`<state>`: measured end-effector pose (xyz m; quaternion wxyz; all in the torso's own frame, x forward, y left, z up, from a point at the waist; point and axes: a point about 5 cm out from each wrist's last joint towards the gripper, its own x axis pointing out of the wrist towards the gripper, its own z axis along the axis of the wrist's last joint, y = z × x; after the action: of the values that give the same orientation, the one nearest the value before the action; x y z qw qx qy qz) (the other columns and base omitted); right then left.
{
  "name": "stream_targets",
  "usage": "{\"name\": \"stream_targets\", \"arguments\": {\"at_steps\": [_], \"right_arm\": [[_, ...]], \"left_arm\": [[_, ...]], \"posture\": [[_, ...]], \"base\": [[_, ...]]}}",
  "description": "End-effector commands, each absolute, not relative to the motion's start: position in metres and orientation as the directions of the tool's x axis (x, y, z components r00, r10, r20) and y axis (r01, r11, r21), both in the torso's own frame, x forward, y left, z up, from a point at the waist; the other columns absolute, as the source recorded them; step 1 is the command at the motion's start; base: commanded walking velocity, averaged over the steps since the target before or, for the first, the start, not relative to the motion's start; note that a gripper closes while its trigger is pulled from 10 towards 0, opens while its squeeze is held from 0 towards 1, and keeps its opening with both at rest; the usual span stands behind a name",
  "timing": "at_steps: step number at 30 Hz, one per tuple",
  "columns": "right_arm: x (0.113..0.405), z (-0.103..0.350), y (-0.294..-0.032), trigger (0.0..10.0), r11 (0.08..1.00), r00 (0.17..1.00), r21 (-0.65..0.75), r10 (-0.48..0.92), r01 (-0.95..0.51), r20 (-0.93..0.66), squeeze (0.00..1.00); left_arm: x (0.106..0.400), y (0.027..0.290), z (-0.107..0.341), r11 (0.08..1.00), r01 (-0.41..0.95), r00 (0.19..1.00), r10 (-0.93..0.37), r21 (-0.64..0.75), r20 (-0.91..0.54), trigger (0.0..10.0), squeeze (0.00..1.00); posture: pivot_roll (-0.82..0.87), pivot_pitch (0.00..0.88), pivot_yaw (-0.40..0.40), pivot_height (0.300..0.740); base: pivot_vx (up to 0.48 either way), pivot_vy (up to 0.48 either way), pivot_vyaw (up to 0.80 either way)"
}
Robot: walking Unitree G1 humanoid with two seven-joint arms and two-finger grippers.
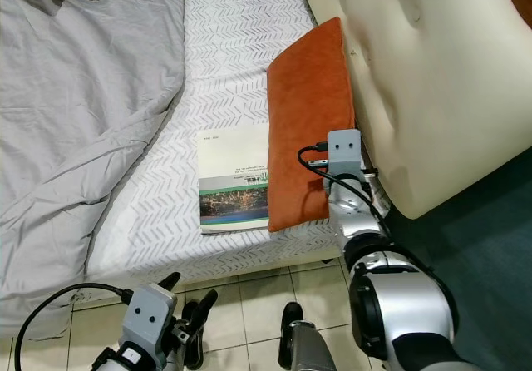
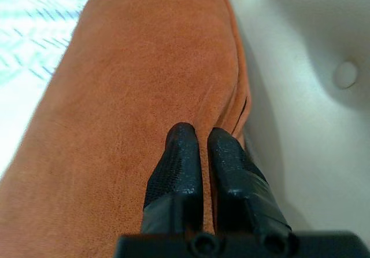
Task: Clean up the room
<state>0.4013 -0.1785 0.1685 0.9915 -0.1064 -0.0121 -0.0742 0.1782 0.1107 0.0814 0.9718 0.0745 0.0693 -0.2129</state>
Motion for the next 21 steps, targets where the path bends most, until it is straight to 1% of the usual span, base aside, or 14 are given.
{"name": "stream_targets", "arguments": {"at_steps": [1,2,3,4,5,6,8,9,10,12,15,16,21], "right_arm": [[0.399,0.163,-0.183,10.0,0.957,0.988,-0.249,-0.15,0.151,0.024,0.0],[0.399,0.166,-0.186,10.0,0.942,0.988,-0.298,-0.147,0.154,0.044,0.0],[0.399,0.166,-0.186,10.0,0.942,0.988,-0.298,-0.147,0.154,0.044,0.0],[0.4,0.168,-0.187,10.0,0.932,0.988,-0.328,-0.146,0.156,0.056,0.0],[0.4,0.173,-0.19,10.0,0.905,0.986,-0.393,-0.144,0.165,0.082,0.0],[0.4,0.173,-0.19,10.0,0.905,0.986,-0.393,-0.144,0.165,0.082,0.0],[0.401,0.176,-0.192,10.0,0.885,0.985,-0.434,-0.142,0.17,0.096,0.0],[0.402,0.179,-0.193,10.0,0.859,0.985,-0.484,-0.132,0.168,0.109,0.0],[0.402,0.179,-0.193,10.0,0.859,0.985,-0.484,-0.132,0.168,0.109,0.0],[0.402,0.184,-0.197,10.0,0.799,0.984,-0.575,-0.119,0.176,0.136,0.0],[0.403,0.187,-0.198,10.0,0.777,0.983,-0.604,-0.11,0.176,0.146,0.0],[0.403,0.189,-0.203,10.0,0.772,0.983,-0.611,-0.117,0.179,0.14,0.0],[0.402,0.186,-0.204,10.0,0.74,0.986,-0.652,-0.104,0.165,0.131,0.0]], "left_arm": [[0.172,0.113,0.079,0.899,0.425,0.896,-0.401,0.109,-0.189,10.0,0.0],[0.171,0.112,0.078,0.901,0.42,0.898,-0.396,0.107,-0.193,10.0,0.0],[0.171,0.112,0.078,0.901,0.42,0.898,-0.396,0.107,-0.193,10.0,0.0],[0.171,0.112,0.077,0.903,0.416,0.899,-0.392,0.104,-0.194,10.0,0.0],[0.17,0.109,0.076,0.907,0.411,0.901,-0.388,0.094,-0.195,10.0,0.0],[0.17,0.109,0.076,0.907,0.411,0.901,-0.388,0.094,-0.195,10.0,0.0],[0.169,0.106,0.076,0.907,0.411,0.9,-0.389,0.087,-0.194,10.0,0.0],[0.169,0.103,0.076,0.907,0.414,0.899,-0.394,0.079,-0.193,10.0,0.0],[0.169,0.103,0.076,0.907,0.414,0.899,-0.394,0.079,-0.193,10.0,0.0],[0.168,0.098,0.075,0.905,0.421,0.895,-0.402,0.066,-0.193,10.0,0.0],[0.168,0.097,0.074,0.906,0.419,0.896,-0.401,0.064,-0.193,10.0,0.0],[0.169,0.098,0.074,0.908,0.414,0.897,-0.396,0.06,-0.195,10.0,0.0],[0.169,0.099,0.072,0.91,0.411,0.898,-0.392,0.059,-0.199,10.0,0.0]], "posture": [[0.24,0.453,-0.032,0.74],[0.23,0.451,-0.039,0.74],[0.23,0.451,-0.039,0.74],[0.23,0.452,-0.046,0.74],[0.23,0.449,-0.05,0.74],[0.23,0.449,-0.05,0.74],[0.22,0.448,-0.055,0.74],[0.21,0.448,-0.061,0.74],[0.21,0.448,-0.061,0.74],[0.2,0.45,-0.063,0.74],[0.2,0.453,-0.065,0.74],[0.2,0.452,-0.067,0.74],[0.2,0.452,-0.065,0.74]], "base": [[0.0,0.0,0.0],[0.0,0.0,0.0],[0.0,0.0,0.0],[0.0,0.0,0.0],[0.0,0.0,0.0],[0.0,0.0,0.0],[0.0,0.0,0.0],[0.0,0.0,0.0],[0.0,0.0,0.0],[0.0,0.0,0.0],[0.0,0.0,0.0],[0.0,0.0,0.0],[0.0,0.0,0.0]]}}
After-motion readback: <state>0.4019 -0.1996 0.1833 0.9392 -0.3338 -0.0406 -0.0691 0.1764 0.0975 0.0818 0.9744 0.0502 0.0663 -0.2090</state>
